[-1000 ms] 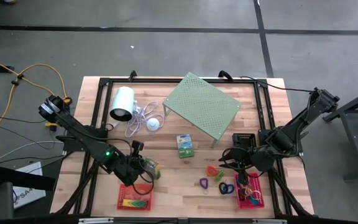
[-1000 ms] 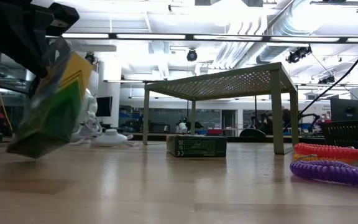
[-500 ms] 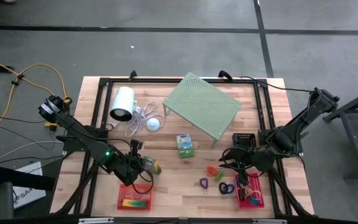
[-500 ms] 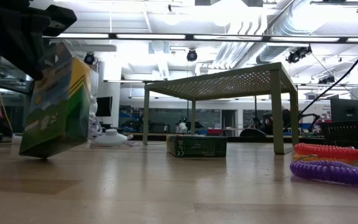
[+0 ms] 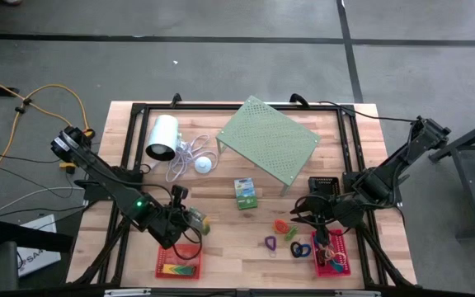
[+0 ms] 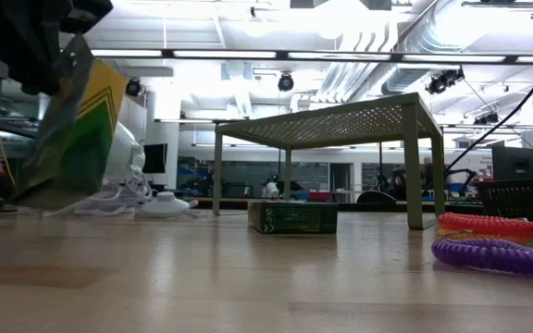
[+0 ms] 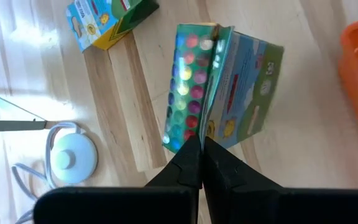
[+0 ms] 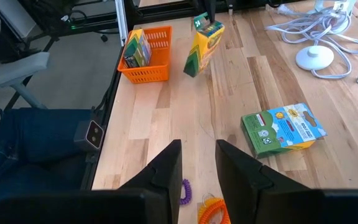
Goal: Pick & Place Office Desk Supplies
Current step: Put the left crayon box into the orange bin
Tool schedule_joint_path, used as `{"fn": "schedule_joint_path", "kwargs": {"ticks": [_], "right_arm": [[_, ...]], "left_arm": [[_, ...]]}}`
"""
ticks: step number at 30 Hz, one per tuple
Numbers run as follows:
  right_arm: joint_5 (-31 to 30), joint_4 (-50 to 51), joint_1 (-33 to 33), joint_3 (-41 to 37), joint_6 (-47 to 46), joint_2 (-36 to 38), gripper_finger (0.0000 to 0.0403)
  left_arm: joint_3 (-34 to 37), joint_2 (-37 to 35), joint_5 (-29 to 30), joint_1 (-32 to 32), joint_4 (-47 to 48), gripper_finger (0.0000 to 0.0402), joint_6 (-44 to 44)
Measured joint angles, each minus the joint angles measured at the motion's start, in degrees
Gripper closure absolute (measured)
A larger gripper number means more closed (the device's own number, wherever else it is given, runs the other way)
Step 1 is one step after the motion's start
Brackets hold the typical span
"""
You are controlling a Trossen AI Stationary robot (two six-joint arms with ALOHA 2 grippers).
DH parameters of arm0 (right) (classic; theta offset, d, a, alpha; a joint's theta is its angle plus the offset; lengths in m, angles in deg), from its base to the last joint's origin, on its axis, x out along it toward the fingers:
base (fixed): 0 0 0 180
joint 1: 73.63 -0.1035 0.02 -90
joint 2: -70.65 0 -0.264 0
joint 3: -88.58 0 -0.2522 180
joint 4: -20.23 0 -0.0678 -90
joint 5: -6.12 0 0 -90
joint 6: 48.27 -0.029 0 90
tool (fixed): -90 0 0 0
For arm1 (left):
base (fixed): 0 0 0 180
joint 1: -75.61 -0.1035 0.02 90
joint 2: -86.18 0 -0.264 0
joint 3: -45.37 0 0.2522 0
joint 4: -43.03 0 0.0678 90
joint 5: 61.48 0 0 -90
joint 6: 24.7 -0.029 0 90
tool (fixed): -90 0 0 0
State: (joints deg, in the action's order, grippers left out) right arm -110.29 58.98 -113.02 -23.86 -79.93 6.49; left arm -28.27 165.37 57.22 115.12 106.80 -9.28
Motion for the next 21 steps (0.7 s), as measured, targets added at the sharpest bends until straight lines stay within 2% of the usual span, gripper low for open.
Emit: {"fn": "schedule_joint_path", "kwargs": {"ticks": [16,21], "right_arm": [[0.0,0.02,0.0,0.01,0.0,-0.01,0.0317],[0.0,0.02,0.01,0.0,0.0,-0.02,0.0317]], "left_arm": [[-8.3,-0.04,0.86,2.27,8.61,0.0401,2.63],[-10.73,-0.04,3.15,4.83,13.08,0.0401,7.09]]}}
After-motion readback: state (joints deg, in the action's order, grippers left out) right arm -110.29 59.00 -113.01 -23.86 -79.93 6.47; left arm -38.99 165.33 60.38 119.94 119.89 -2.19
